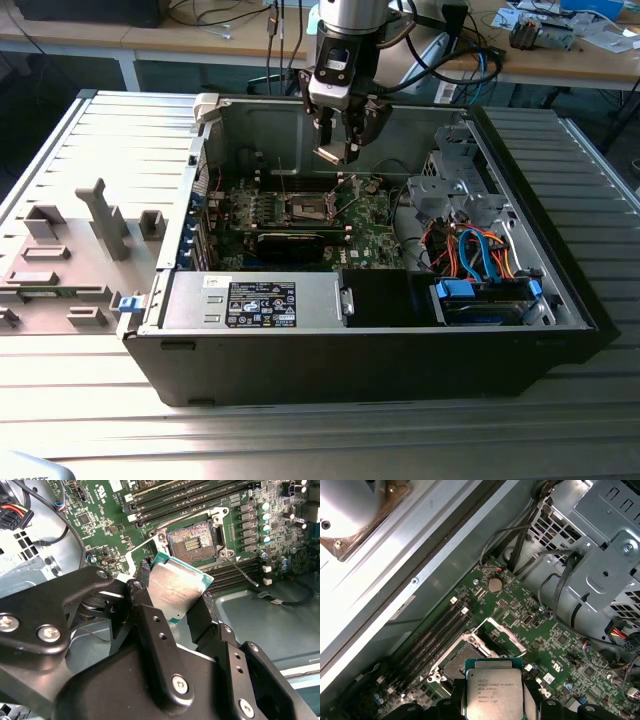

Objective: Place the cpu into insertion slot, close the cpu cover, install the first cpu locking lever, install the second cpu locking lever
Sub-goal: 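Place the cpu into insertion slot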

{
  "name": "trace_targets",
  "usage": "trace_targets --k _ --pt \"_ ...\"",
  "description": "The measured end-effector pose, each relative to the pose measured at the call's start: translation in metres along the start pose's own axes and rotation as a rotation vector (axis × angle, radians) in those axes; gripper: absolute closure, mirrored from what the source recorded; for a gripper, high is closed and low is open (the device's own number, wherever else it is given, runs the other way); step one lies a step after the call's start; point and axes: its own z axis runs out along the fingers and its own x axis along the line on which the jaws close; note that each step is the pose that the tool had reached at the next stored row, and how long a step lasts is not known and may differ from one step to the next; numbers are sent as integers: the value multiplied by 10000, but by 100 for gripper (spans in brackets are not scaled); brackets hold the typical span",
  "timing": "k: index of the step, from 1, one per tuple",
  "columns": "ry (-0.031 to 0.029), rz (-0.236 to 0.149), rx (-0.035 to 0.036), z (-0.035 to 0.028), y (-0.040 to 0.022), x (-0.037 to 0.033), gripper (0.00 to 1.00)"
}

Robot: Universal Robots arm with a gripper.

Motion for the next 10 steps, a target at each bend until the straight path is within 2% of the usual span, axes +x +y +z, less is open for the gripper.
trace_targets --k 10 --pt "-2 130 2 0 0 0 46"
